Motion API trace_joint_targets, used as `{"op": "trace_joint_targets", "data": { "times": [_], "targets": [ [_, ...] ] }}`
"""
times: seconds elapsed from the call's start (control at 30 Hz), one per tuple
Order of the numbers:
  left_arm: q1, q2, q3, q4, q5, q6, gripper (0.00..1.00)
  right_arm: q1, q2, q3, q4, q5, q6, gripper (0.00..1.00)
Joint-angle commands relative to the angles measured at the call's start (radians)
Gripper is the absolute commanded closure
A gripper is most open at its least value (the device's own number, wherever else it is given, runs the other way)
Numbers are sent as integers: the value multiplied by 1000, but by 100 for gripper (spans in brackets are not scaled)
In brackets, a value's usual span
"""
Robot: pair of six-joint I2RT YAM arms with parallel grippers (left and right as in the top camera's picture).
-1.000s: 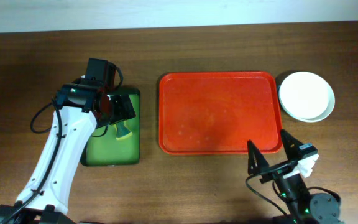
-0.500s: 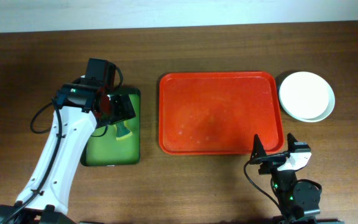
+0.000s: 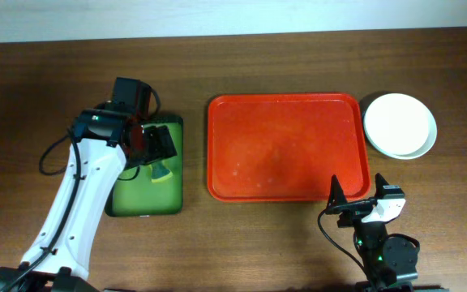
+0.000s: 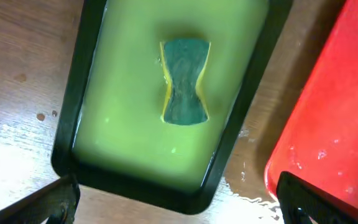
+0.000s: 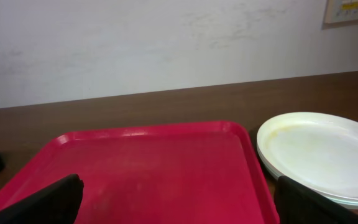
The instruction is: Clean dirty plates on tray and stack at the side
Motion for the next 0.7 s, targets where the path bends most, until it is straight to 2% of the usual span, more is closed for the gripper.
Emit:
{"op": "trace_joint_targets", "data": {
  "times": [0.0, 0.07, 0.1, 0.13, 0.2, 0.27, 0.33, 0.4, 0.53, 0.67],
  "targets": [
    [5, -100, -31, -18, 18, 16, 1, -4, -8, -6, -5, 17, -8, 2],
    [3, -260, -180, 58, 6, 18, 1, -4, -8, -6, -5, 17, -8, 2],
    [3, -365, -308, 177, 14, 72, 1, -4, -8, -6, -5, 17, -8, 2],
    [3, -478, -451, 303, 51, 202, 1, -4, -8, -6, -5, 17, -8, 2],
    [3, -726, -734, 536, 118, 367, 1, -4, -8, -6, -5, 17, -8, 2],
    [3, -1008, -959, 740, 129, 375, 1, -4, -8, -6, -5, 17, -8, 1],
    [3, -1253, -1075, 823, 134, 375, 1, -4, -8, -6, -5, 17, -8, 2],
    [4, -1423, -1125, 868, 134, 375, 1, -4, -8, -6, -5, 17, -8, 2],
    [76, -1524, -1207, 910, 154, 375, 1, -4, -8, -6, -5, 17, -8, 2],
    [141, -1538, -1318, 1148, 239, 375, 1, -4, -8, -6, -5, 17, -8, 2]
  ]
}}
